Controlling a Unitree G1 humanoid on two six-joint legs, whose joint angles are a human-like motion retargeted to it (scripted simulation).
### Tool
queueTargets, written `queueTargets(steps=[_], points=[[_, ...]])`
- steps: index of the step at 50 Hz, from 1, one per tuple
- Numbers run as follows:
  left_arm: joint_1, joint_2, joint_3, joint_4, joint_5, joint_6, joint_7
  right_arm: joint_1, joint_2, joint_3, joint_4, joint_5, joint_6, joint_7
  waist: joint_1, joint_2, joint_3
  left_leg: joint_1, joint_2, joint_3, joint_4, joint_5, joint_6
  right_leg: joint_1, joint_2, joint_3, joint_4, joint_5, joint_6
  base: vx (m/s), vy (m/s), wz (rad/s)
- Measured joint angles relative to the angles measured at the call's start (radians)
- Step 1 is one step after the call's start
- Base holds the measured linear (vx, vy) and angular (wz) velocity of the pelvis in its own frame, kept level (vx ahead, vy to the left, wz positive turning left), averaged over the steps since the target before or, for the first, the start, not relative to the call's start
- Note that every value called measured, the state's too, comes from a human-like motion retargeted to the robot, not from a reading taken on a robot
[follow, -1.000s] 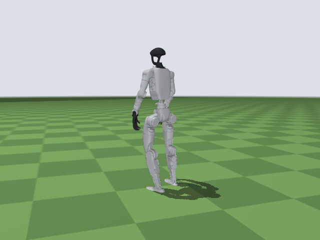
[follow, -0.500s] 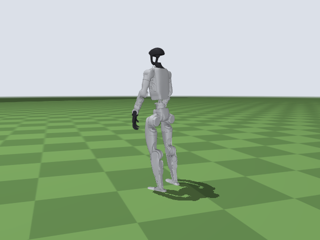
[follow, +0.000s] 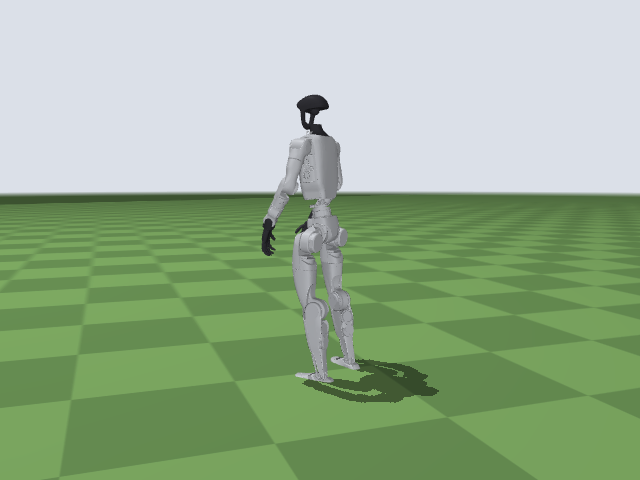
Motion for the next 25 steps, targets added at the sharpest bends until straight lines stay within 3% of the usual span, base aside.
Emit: queueTargets(steps=[17,22,25], points=[[0.011,0.09,-0.017,-0.106,0.0,-0.036,-0.063,-0.069,-0.009,0.017,-0.18,0.294,0.03,0.103,0.028,0.0,0.031,-0.052,-0.002,0.0,0.129,-0.044,-0.021,-0.004,-0.016,-0.007,0.068,-0.032,-0.026,-0.01,0.0,0.05],[0.023,0.127,-0.036,-0.136,0.0,-0.051,-0.078,-0.106,-0.021,0.051,-0.253,0.434,0.052,0.15,0.008,-0.006,0.037,-0.105,0.047,0.225,0.314,-0.12,0.026,-0.029,-0.045,-0.019,0.097,-0.041,-0.033,-0.05,0.01,0.4],[0.043,0.15,-0.051,-0.148,0.006,-0.057,-0.07,-0.109,-0.022,0.071,-0.293,0.529,0.065,0.159,-0.003,0.005,0.036,-0.123,0.057,0.233,0.393,-0.168,0.027,-0.06,-0.042,0.004,0.129,-0.042,-0.039,-0.09,0.05,-0.09]])
